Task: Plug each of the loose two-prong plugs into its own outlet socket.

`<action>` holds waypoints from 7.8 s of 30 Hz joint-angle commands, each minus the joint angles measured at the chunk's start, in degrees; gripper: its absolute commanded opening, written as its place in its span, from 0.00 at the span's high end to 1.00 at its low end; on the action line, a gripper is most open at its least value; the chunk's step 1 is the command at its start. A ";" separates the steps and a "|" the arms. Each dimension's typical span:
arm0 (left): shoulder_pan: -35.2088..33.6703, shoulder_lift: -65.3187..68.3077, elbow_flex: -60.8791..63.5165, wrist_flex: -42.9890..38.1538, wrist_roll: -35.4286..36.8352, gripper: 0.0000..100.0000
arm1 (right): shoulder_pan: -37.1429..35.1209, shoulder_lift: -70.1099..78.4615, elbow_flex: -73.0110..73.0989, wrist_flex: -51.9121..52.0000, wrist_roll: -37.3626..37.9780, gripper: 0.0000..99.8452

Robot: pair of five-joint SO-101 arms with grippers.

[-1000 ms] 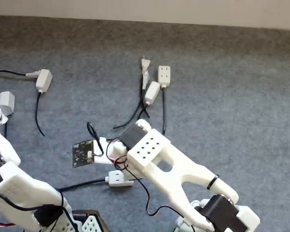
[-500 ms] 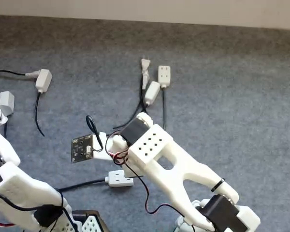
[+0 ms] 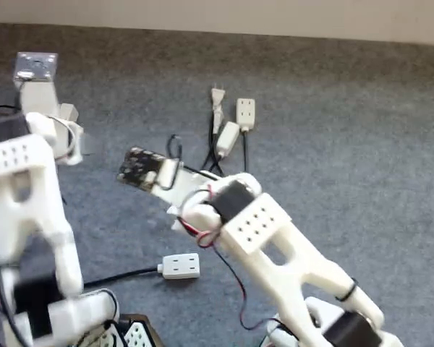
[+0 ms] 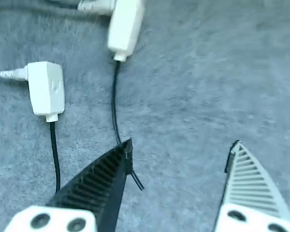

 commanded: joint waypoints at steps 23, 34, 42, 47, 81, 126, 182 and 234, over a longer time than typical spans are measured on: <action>25.45 -75.65 52.09 -7.47 3.60 0.63 | -1.27 -23.34 21.58 -8.84 -18.11 0.99; 23.78 -76.97 61.76 -13.98 3.34 0.63 | -1.80 -22.73 7.87 -0.13 -17.76 0.99; 31.08 -77.41 64.13 -13.98 3.34 0.63 | -1.89 -22.64 3.30 1.45 -17.85 0.99; 25.98 -77.49 62.64 -14.42 3.34 0.63 | -1.80 -22.64 6.64 0.75 -16.70 0.99; -20.62 -1.80 1.89 -21.36 5.80 0.63 | -6.29 7.69 -10.15 15.08 18.37 0.99; -39.52 42.59 -35.38 -23.03 3.34 0.63 | -9.45 3.65 -4.44 14.46 30.68 0.99; -39.78 43.03 -35.21 -21.36 0.97 0.63 | -13.32 20.53 -11.30 14.29 35.08 0.99; 2.33 10.51 -41.89 29.10 -5.01 0.63 | 29.14 6.37 -50.59 34.07 -8.97 0.74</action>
